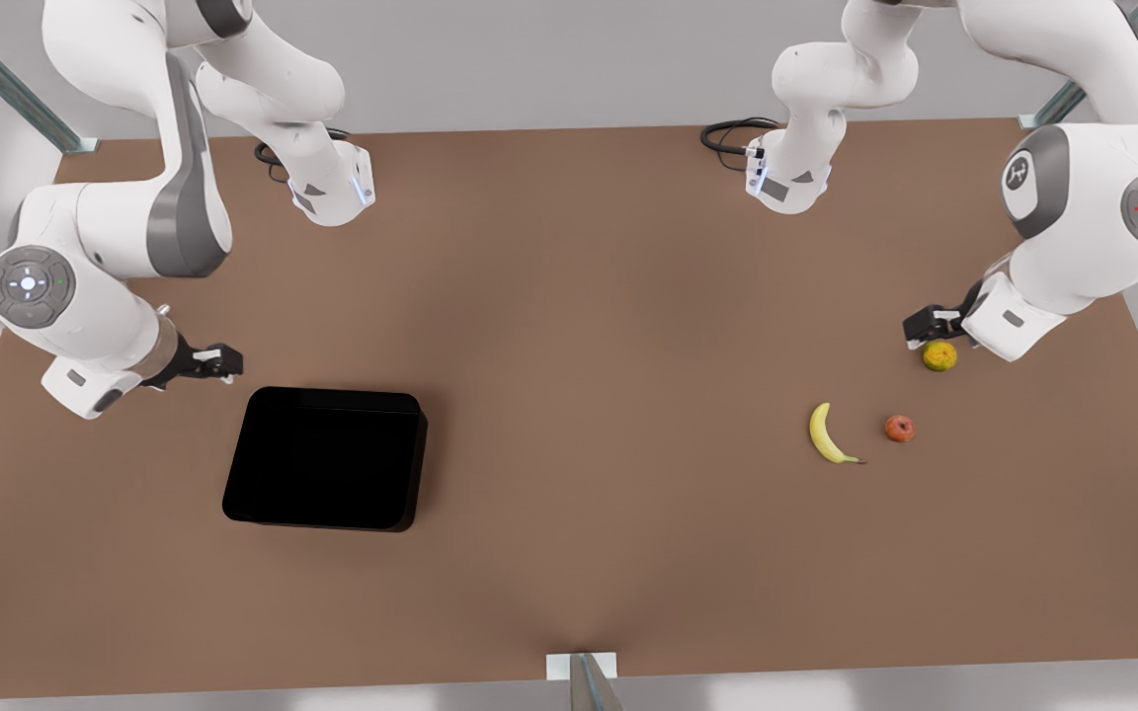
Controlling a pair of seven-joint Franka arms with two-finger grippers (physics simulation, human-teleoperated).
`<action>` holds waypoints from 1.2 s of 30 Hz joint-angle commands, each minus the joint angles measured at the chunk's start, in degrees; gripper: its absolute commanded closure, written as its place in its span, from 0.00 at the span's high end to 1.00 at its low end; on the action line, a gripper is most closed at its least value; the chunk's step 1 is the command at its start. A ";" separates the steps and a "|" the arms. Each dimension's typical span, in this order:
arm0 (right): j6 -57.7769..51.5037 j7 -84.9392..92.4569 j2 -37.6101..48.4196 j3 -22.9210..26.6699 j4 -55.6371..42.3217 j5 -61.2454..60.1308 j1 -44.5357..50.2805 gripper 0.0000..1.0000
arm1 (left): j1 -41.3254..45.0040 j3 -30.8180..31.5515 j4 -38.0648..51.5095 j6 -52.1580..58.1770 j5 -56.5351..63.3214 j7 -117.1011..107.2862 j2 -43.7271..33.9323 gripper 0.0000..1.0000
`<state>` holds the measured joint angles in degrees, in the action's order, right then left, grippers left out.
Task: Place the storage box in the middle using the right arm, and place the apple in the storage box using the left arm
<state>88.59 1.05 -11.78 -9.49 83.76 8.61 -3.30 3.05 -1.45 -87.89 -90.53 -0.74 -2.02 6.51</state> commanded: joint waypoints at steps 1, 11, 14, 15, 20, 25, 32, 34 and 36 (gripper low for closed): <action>0.00 0.00 0.00 0.09 0.00 0.00 -0.04 1.00 | 0.12 0.04 0.00 0.00 0.04 0.00 0.00 1.00; 39.11 -0.26 -7.99 4.13 26.72 0.88 -5.67 1.00 | -1.37 -17.36 0.18 -0.26 -29.74 -33.04 16.96 1.00; 41.84 -0.26 -11.77 5.10 26.63 0.79 -5.67 1.00 | -5.15 -19.30 -2.02 -2.63 -47.24 -37.44 23.99 1.00; 41.75 -0.26 -12.83 5.18 26.46 0.88 -5.67 1.00 | -6.65 -19.30 -2.20 -2.90 -52.51 -37.79 26.01 1.00; 41.84 -0.26 -16.78 5.27 25.66 0.70 -5.67 1.00 | -7.79 -18.51 -7.64 -2.99 -63.86 -37.09 33.57 1.00; 41.22 -0.18 -16.78 5.27 26.02 0.70 -6.02 0.53 | -10.25 -17.98 -6.94 -5.98 -67.38 -37.09 37.70 1.00; 39.55 -0.09 -18.01 5.18 25.84 0.79 -5.93 0.41 | -11.75 -18.24 -9.67 -4.92 -66.67 -34.10 38.84 1.00; 38.94 0.44 -18.01 5.18 25.84 0.79 -6.02 0.32 | -13.33 -18.59 -9.32 -5.10 -67.02 -34.19 40.51 1.00; 38.94 0.53 -18.01 5.18 25.84 0.79 -5.93 0.21 | -14.12 -18.51 -8.79 -5.19 -67.29 -33.58 41.39 1.00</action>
<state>127.53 1.58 -29.80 -4.34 109.60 9.41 -9.21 -11.07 -19.95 -96.68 -95.79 -67.68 -35.34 48.03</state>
